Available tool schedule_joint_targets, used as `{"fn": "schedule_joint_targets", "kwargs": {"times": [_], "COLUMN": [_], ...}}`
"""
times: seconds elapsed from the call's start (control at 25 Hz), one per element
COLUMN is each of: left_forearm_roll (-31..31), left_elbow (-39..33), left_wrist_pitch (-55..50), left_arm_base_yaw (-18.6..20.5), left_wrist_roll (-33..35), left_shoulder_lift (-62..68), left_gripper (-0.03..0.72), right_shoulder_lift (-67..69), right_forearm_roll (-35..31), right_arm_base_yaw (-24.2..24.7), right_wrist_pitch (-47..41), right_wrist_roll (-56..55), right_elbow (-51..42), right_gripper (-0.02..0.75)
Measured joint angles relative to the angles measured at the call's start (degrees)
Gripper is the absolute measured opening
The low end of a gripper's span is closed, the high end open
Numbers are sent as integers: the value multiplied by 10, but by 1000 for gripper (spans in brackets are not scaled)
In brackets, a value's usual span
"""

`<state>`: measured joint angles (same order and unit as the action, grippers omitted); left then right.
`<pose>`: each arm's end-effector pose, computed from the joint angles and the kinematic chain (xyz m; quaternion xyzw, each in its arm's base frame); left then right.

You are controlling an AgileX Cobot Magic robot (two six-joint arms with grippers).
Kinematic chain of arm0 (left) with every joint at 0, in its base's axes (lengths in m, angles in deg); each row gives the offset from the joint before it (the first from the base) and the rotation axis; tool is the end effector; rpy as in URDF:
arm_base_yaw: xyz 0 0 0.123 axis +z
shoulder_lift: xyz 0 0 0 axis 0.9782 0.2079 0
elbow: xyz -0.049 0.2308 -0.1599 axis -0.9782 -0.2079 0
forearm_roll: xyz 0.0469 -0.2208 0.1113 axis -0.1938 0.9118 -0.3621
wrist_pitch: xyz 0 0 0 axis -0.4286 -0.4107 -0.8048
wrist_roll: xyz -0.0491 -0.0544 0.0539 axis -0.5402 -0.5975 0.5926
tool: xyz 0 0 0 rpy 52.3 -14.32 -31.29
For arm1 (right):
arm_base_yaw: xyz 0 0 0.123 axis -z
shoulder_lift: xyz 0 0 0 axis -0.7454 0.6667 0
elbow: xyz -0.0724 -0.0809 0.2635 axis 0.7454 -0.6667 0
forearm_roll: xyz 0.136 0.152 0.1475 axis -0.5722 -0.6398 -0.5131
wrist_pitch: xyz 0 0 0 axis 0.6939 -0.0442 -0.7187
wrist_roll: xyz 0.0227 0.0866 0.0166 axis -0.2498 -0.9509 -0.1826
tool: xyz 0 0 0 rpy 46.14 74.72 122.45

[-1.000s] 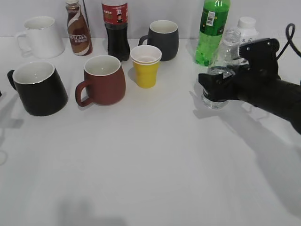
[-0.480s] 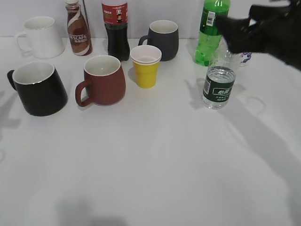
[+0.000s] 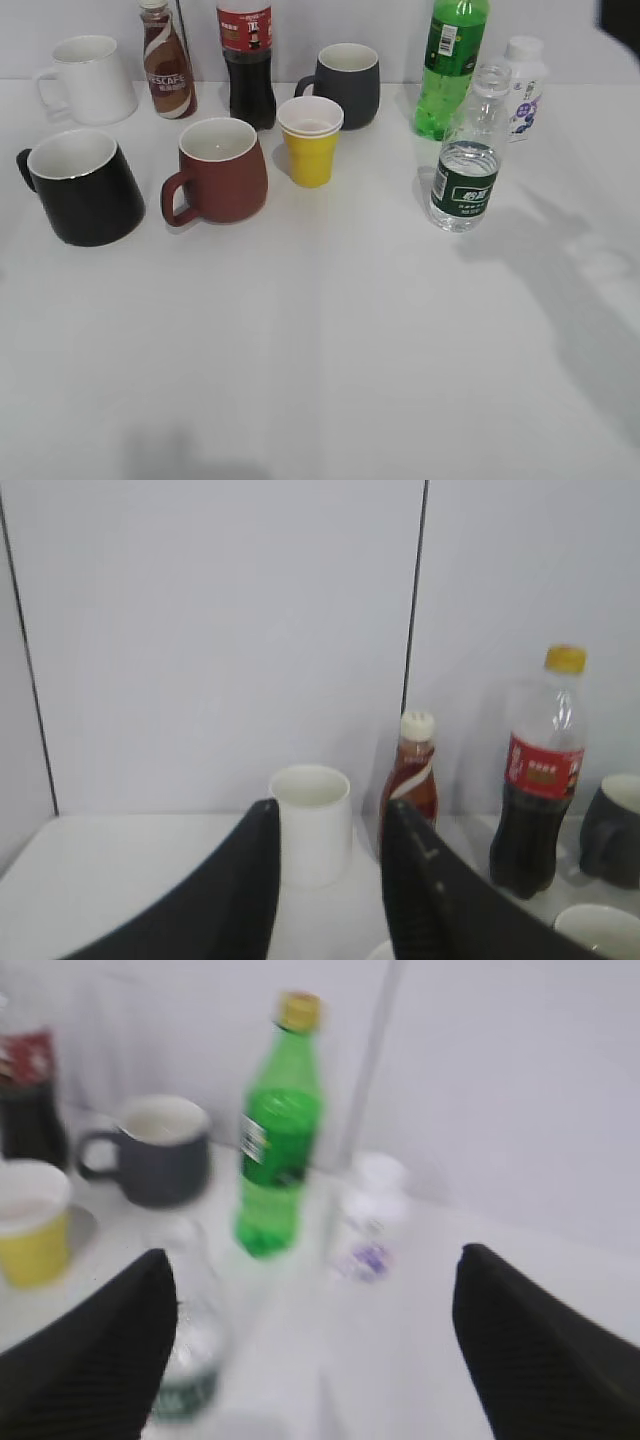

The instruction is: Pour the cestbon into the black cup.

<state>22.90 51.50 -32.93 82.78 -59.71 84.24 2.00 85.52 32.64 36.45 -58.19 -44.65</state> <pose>0.1577 -0.0020 0.3156 0.0085 0.6975 -0.0517 0.7147 0.2274 0.0665 0.3238 -0.1576 0.7618 0.0644 0.6250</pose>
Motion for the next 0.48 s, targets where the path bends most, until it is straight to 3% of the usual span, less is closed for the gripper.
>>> {"fn": "schedule_joint_targets", "kwargs": {"times": [0.12,0.2,0.36,0.48], "left_forearm_roll": [-3,15,71,120], "left_elbow": [3,4,33,78], "left_wrist_pitch": [-72,-145,-332,-496], "left_arm_base_yaw": [-38,-80,-203,-301], "left_wrist_roll": [-14,-16,-16,34], "left_shoulder_lift": [-68,-114,-199,-241], "left_gripper": [266,266,267,267], "right_shoulder_lift": [-80,-133,-230,-291], "right_forearm_roll": [-4,-52,-192,-238], "right_arm_base_yaw": [-15,-35,-76,-86], "right_wrist_pitch": [-122,-195,-337,-455], "right_wrist_roll": [3,38,156,195], "right_elbow": [0,0,3,4], "right_gripper": [647,645,638,632]}}
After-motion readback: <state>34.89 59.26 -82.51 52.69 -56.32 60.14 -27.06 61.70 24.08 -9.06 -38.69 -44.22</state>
